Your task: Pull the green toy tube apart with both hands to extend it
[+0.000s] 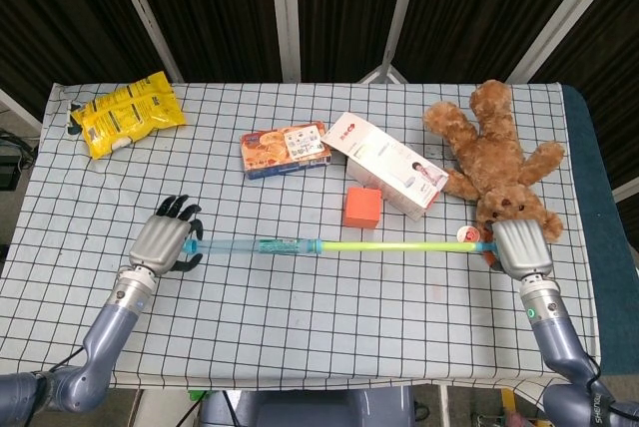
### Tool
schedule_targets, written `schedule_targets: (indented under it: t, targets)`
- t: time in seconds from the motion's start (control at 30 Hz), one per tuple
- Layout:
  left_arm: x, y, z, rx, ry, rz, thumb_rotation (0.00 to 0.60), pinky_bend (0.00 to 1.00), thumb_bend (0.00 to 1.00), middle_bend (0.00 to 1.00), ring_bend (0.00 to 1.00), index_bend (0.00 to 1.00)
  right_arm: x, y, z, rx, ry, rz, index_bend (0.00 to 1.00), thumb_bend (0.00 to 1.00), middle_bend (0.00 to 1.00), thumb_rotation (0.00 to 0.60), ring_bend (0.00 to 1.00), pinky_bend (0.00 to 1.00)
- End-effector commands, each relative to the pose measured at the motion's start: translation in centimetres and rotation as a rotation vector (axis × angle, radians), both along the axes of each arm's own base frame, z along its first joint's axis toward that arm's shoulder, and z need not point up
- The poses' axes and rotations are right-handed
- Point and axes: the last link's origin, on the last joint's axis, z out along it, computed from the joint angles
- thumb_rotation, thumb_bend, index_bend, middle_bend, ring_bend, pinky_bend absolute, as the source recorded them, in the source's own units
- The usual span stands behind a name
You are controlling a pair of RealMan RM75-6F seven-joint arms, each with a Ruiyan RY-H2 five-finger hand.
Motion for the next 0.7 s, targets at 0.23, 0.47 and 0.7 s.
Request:
schedule_targets:
  t: [0.23,0.47,0.7]
  targets:
    - [-0.3,0.1,0.0,0.001,0.008,0.006,0.6,0.0,0.48,0.16,0.0,0.53,-0.5,0.0,0.2,-0.001,0.01,-0.011,0.75,0.45,1.0,0.6,1.0,0.91]
    - [-0.1,-0.2,-0.2,-0.013,-0.009,0.006,0.6,0.0,0.21,0.09,0.0,0.28,-0.7,0.4,0.0,0.018,0.022,-0.013,0.39,0.45,0.95,0.6,0.96,0.86]
    - [0.0,-0.9,-0.3,-0.05,-0.024,0.007,0.6,0.0,0.09,0.07,0.0,0.15,-0.7,1.3,0.2,0.056,0.12,-0.037,0.0,0.35,0.47,0.6,0.51,0.53]
